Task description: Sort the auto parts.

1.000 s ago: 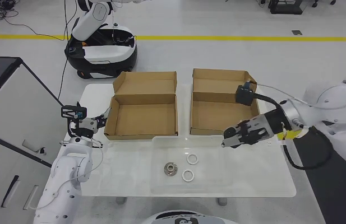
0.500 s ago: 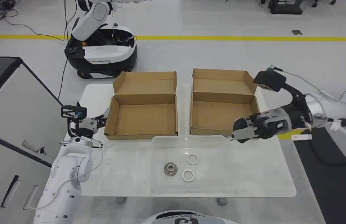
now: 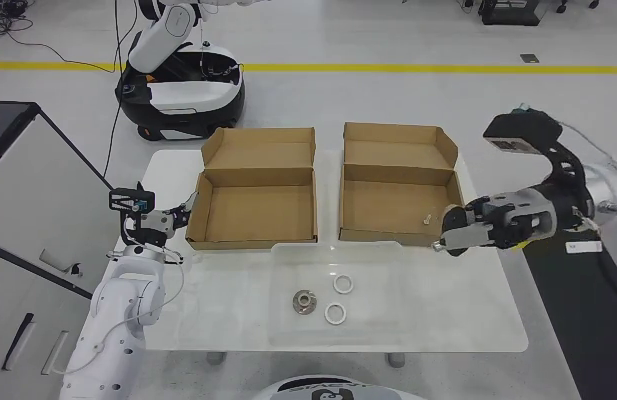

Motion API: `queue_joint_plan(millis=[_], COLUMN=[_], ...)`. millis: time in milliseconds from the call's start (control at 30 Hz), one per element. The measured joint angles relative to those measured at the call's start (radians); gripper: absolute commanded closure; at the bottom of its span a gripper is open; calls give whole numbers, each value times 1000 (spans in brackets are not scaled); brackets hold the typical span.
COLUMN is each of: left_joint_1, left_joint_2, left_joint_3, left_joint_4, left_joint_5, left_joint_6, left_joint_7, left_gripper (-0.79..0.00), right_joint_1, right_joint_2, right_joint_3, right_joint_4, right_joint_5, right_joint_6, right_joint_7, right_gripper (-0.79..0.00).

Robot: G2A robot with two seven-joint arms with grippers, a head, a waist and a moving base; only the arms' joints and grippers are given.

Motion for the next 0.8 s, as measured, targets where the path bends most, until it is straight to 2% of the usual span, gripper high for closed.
queue_joint_plan(millis=[333, 800], left_joint_1=[0, 0], left_joint_2=[0, 0], left_joint_3=[0, 0], left_joint_4=[0, 0], left_joint_5=[0, 0], left_joint_6=[0, 0], left_joint_7=[0, 0], left_gripper=[-785, -785], right_joint_1=[16, 115], right_joint_2=[-30, -95], right_joint_3=[13, -67], right_joint_4=[-4, -46], right_joint_5=[150, 284], right_joint_6=[-62, -159], right_joint_7=[-30, -67], right_gripper=[0, 0])
